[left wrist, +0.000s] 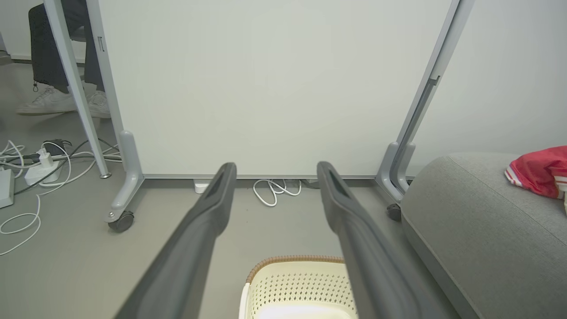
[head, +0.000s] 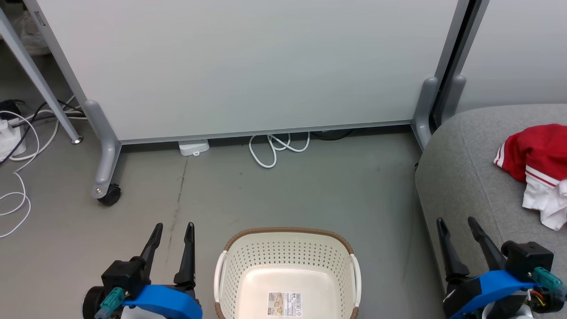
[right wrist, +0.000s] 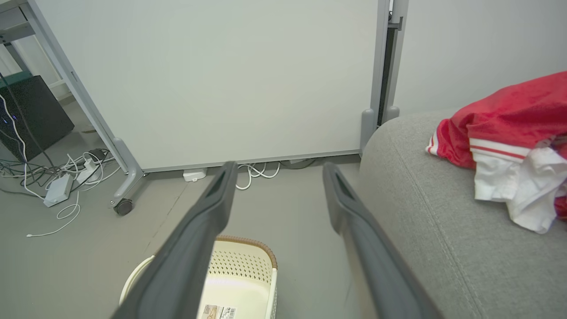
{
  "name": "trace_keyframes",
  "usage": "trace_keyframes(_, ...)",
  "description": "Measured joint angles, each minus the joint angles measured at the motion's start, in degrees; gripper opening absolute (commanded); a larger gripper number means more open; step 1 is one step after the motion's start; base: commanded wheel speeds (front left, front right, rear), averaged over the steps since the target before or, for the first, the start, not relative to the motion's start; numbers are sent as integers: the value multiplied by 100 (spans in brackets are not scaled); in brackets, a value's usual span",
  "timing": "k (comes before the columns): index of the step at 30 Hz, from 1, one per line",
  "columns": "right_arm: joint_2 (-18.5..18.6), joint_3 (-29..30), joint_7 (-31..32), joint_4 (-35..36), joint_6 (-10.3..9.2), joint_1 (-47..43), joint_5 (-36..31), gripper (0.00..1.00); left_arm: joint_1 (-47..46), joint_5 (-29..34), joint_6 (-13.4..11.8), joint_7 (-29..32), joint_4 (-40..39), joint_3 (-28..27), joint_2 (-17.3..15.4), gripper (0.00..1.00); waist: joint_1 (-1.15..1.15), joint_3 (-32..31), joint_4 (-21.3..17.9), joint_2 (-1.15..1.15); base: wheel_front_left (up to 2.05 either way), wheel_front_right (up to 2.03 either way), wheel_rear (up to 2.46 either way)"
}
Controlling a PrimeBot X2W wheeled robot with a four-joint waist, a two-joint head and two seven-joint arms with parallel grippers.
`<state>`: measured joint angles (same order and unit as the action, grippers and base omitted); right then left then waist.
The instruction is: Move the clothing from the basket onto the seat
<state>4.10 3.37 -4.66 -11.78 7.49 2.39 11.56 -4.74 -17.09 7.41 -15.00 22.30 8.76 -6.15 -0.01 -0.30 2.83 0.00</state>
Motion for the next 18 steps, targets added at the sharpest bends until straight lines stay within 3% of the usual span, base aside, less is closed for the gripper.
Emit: trace_keyframes(18, -65, 59, 93, 81, 0, -57, -83, 100, 71, -73, 1, 0, 19, 48, 25, 100, 1, 57, 10, 0, 0, 0, 0)
